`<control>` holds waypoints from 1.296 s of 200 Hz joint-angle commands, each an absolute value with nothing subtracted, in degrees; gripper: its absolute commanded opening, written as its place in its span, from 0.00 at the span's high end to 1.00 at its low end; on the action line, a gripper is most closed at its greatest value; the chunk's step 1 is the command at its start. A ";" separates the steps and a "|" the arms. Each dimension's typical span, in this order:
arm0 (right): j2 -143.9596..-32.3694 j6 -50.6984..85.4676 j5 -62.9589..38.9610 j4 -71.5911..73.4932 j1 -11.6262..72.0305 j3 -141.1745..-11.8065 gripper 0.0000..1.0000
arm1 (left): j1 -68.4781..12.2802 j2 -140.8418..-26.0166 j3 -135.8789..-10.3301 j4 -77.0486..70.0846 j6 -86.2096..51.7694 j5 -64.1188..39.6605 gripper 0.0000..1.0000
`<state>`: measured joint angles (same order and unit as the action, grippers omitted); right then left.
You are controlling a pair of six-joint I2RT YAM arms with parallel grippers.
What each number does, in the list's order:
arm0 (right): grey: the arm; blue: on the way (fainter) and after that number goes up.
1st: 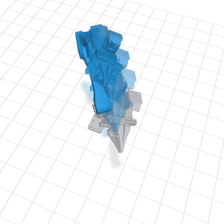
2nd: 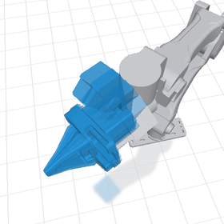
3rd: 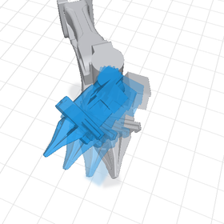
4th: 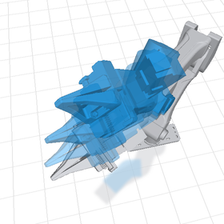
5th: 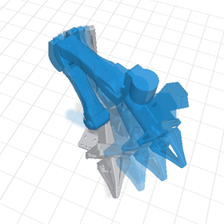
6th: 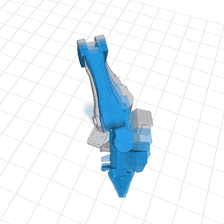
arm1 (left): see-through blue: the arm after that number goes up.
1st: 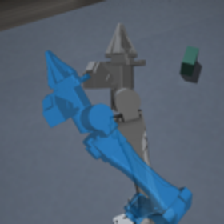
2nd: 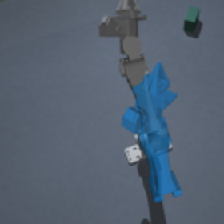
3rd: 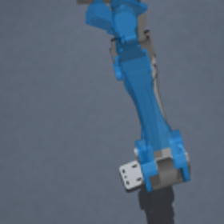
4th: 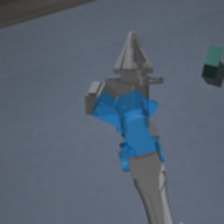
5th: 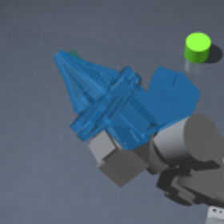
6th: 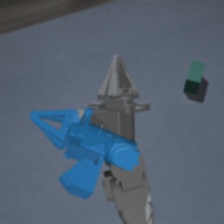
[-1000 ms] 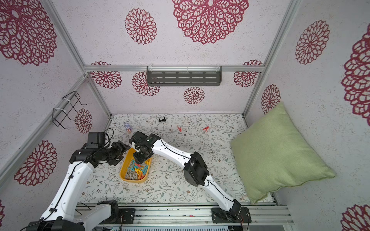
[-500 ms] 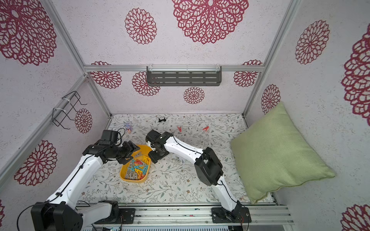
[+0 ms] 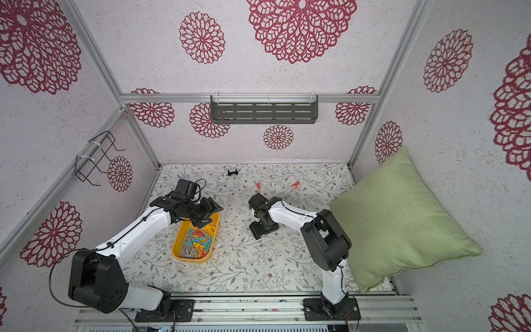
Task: Put the clothespins into the storage box
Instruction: Pick up the clothespin from the center of the board.
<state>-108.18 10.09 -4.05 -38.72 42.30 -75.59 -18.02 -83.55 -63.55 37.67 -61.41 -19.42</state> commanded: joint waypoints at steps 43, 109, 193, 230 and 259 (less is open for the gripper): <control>-111.63 7.85 -3.35 -36.25 42.28 -78.98 0.37 | -18.72 -86.03 -67.04 35.76 -61.79 -19.06 0.27; -117.19 6.68 -2.90 -37.96 42.19 -84.30 0.65 | -18.66 -86.25 -67.63 37.02 -61.35 -18.84 0.27; -117.22 7.55 -6.22 -41.20 42.41 -92.90 0.84 | -13.28 -82.87 -68.28 41.00 -57.80 -18.21 0.27; -118.85 9.20 -10.63 -43.48 44.63 -102.21 0.85 | -8.14 -80.07 -68.58 44.38 -55.10 -18.28 0.27; -122.32 10.42 -13.45 -45.94 48.30 -111.86 0.85 | -4.21 -77.64 -68.09 46.60 -53.41 -18.37 0.27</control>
<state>-119.90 8.60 -8.82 -42.35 44.56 -104.79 -6.68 -80.07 -67.24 43.33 -56.25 -18.70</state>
